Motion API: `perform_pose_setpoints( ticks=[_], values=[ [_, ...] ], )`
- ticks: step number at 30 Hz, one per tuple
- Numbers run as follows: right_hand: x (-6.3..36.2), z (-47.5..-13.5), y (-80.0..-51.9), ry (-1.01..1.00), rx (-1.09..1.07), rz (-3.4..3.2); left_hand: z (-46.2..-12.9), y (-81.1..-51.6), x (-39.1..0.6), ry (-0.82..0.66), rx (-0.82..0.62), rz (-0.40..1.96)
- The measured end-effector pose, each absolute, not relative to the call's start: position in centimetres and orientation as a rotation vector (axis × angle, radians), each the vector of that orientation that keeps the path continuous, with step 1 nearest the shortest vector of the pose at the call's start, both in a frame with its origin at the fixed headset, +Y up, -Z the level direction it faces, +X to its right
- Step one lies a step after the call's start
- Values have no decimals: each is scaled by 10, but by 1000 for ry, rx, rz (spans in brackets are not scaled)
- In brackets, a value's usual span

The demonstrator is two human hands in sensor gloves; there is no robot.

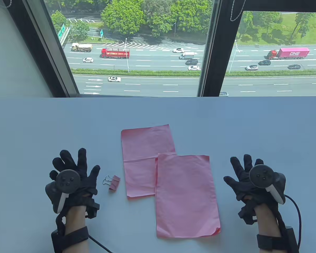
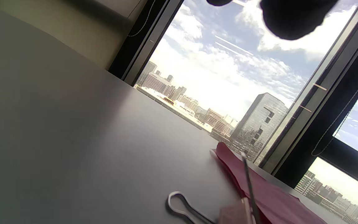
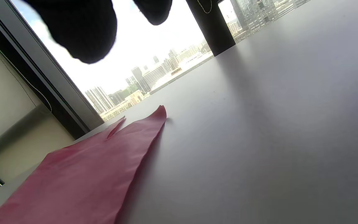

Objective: Clip paper with binder clip (Left hand to clip)

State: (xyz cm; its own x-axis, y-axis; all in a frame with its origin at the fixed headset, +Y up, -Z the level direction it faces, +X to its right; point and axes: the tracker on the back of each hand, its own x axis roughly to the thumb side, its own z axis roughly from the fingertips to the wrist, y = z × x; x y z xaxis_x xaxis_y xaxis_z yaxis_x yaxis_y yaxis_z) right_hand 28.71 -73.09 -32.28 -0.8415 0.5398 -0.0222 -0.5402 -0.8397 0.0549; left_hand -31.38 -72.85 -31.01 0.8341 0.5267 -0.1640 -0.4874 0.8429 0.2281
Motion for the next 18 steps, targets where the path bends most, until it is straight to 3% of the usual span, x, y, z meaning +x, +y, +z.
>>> perform_pose_setpoints(
  ticks=[18],
  values=[
    [280, -322, -734, 193, 46, 2550, -312, -726, -302, 170, 173, 508]
  ],
)
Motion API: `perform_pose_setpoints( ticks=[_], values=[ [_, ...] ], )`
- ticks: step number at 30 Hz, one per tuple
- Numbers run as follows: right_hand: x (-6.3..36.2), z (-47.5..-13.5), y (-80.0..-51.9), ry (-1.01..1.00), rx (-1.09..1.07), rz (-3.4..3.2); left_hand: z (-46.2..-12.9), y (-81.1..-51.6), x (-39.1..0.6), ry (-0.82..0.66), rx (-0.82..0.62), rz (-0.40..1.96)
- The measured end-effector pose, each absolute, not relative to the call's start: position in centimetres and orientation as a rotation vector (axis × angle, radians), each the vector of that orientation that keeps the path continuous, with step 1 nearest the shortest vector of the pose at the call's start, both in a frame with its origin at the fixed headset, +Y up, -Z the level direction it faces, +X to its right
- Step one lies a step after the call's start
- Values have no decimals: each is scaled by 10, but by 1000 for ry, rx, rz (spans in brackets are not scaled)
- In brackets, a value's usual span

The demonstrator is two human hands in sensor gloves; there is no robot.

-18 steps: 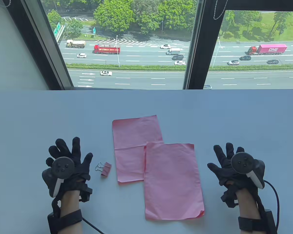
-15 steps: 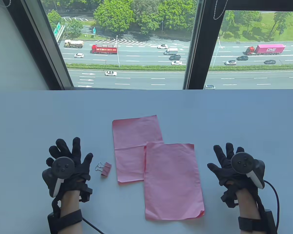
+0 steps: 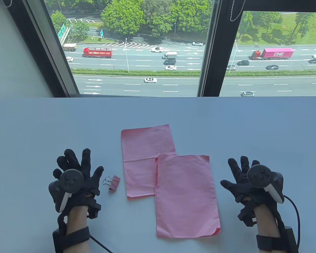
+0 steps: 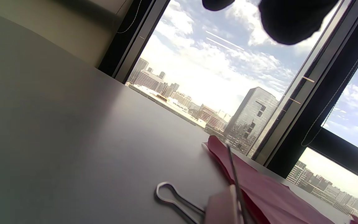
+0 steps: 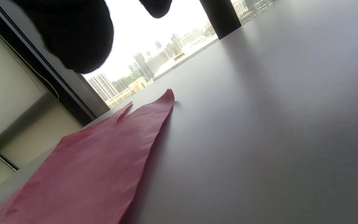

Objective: Clip paper with binder clip (Left hand to clip)

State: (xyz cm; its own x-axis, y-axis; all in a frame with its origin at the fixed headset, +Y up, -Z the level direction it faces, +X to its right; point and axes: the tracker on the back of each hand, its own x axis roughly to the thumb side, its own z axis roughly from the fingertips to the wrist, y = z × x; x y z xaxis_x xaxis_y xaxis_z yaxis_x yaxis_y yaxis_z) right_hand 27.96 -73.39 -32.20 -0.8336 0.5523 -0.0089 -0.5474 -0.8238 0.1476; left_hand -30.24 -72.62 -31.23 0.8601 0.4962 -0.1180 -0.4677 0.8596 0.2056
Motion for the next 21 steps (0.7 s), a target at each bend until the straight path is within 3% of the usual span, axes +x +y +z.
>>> perform_pose_setpoints(
  ticks=[21],
  values=[
    [252, -318, -740, 366, 151, 2549, -321, -736, -251, -3, 26, 336]
  ],
)
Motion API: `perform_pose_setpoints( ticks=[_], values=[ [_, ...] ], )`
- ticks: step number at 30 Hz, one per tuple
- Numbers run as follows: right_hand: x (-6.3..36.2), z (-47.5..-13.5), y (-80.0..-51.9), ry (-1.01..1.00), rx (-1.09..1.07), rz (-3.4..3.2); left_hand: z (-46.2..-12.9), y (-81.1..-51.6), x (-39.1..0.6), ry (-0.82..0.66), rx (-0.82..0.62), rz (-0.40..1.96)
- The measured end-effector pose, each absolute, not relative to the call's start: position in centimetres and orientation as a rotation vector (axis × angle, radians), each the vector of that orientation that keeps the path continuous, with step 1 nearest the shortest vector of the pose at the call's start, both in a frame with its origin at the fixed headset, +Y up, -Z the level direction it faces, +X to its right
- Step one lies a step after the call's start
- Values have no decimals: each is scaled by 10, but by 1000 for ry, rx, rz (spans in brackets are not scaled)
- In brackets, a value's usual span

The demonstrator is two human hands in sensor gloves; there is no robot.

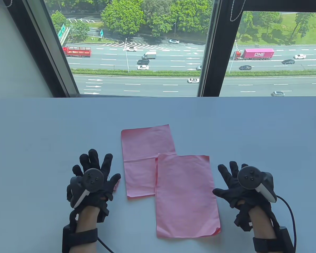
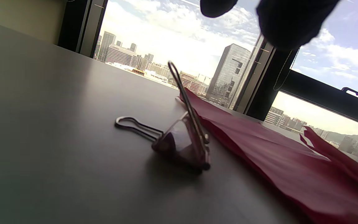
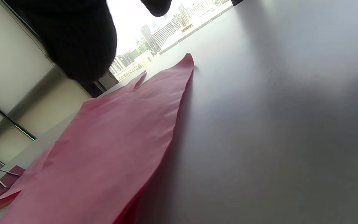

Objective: Clip paper with binder clip (Left hand to clip)

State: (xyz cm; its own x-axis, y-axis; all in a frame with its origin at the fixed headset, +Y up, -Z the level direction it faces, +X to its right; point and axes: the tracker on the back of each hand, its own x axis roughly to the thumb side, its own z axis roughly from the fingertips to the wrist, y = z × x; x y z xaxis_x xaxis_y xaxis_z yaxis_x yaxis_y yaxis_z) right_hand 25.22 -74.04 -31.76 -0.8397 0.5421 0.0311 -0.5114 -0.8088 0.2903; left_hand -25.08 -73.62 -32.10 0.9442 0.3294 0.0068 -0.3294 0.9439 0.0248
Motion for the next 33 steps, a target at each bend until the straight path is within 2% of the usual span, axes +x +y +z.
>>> perform_pose_setpoints(
  ticks=[23, 30, 33],
  values=[
    [215, -313, -758, 756, 305, 2613, -329, -762, -195, -79, -252, 56],
    [210, -316, -770, 814, 289, 2667, -331, -766, -190, -68, -304, 60],
    [208, -317, -771, 770, 293, 2666, -330, -766, -190, -61, -329, 94]
  ],
)
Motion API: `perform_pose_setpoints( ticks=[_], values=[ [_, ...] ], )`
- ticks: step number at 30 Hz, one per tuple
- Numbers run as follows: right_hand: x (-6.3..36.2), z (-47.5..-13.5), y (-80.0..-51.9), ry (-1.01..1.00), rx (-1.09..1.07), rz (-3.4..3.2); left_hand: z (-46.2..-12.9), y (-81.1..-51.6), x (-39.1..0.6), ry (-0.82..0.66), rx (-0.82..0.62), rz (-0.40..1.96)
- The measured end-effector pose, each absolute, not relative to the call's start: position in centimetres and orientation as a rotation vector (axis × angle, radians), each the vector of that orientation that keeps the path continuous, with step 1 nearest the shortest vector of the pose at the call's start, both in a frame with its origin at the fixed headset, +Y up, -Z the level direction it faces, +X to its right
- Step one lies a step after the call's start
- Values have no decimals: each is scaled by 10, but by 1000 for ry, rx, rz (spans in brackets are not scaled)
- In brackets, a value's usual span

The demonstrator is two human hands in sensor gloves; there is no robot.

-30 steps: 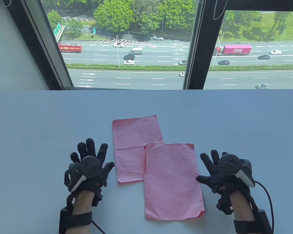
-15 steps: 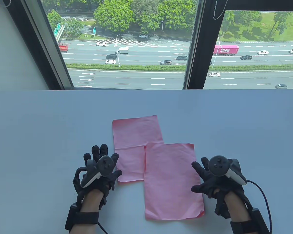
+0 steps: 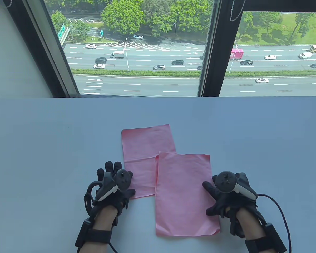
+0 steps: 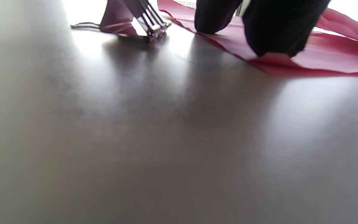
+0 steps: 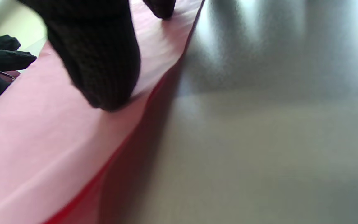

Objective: Clip paper with binder clip (Left hand to clip)

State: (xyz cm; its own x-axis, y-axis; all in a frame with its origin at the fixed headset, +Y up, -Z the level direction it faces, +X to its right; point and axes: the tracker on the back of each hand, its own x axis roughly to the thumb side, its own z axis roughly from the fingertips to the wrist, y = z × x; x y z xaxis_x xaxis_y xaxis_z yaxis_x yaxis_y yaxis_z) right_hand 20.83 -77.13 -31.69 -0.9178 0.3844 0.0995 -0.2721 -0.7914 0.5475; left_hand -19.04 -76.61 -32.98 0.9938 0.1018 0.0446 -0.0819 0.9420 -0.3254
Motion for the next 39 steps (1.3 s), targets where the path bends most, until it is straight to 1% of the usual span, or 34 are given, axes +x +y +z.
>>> perform_pose_setpoints(
  ticks=[7, 13, 23, 27, 29, 31, 34, 39],
  values=[
    [207, -318, -772, 744, 301, 2662, -327, -764, -185, -116, -341, 94],
    [205, -318, -773, 721, 309, 2660, -325, -763, -181, -126, -358, 104],
    [203, -319, -774, 691, 315, 2661, -319, -760, -170, -185, -436, 98],
    [202, -319, -774, 684, 319, 2662, -317, -759, -166, -210, -418, 101],
    [205, -320, -771, 676, 317, 2643, -318, -759, -165, -213, -385, 109],
    [209, -319, -763, 625, 311, 2626, -320, -759, -167, -221, -324, 132],
    [214, -316, -755, 594, 294, 2645, -320, -759, -168, -211, -305, 148],
    [209, -312, -758, 692, 282, 2682, -322, -767, -167, -202, -394, 106]
  ],
)
